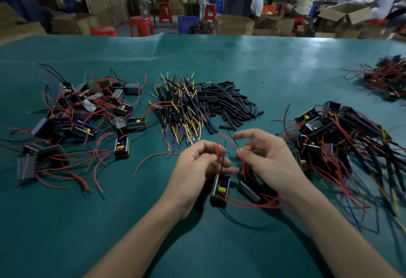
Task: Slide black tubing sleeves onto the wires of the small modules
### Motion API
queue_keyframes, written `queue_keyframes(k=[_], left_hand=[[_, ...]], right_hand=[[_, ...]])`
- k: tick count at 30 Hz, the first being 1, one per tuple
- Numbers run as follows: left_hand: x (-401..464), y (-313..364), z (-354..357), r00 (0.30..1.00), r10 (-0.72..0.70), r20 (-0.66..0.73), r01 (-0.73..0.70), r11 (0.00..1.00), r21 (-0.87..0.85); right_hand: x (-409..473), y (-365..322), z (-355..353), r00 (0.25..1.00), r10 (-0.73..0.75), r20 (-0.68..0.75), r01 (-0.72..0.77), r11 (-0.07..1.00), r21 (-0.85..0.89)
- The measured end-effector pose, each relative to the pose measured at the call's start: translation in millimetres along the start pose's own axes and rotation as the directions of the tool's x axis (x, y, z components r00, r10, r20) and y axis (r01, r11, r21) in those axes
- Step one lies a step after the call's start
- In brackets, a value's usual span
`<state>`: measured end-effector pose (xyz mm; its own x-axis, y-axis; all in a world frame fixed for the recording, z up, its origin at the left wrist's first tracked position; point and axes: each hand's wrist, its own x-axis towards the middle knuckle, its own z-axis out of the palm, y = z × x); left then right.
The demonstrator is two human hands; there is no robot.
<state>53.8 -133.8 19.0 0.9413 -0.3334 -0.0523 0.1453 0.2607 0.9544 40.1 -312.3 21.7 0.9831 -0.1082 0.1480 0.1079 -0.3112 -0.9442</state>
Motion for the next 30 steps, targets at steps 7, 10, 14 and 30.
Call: queue_keyframes(k=[7, 10, 14, 30], left_hand=[[6.5, 1.1, -7.8, 0.999, 0.002, 0.041, 0.000, 0.999, -0.035], [8.2, 0.5, -10.5, 0.995, -0.021, 0.096, 0.025, 0.999, -0.045], [10.2, -0.1, -14.6, 0.988, -0.032, 0.152, 0.044, 0.996, -0.077], [16.8, -3.1, -14.3, 0.999, -0.019, 0.036, 0.018, 1.000, 0.014]], right_hand=[[1.0, -1.5, 8.7, 0.993, 0.114, -0.017, -0.112, 0.989, 0.095], [0.2, -2.0, 11.8, 0.986, 0.169, -0.004, -0.167, 0.976, 0.142], [-1.1, -5.2, 12.2, 0.984, 0.175, -0.019, -0.168, 0.965, 0.201], [-8.5, -11.0, 14.2, 0.990, 0.097, 0.103, -0.116, 0.973, 0.198]])
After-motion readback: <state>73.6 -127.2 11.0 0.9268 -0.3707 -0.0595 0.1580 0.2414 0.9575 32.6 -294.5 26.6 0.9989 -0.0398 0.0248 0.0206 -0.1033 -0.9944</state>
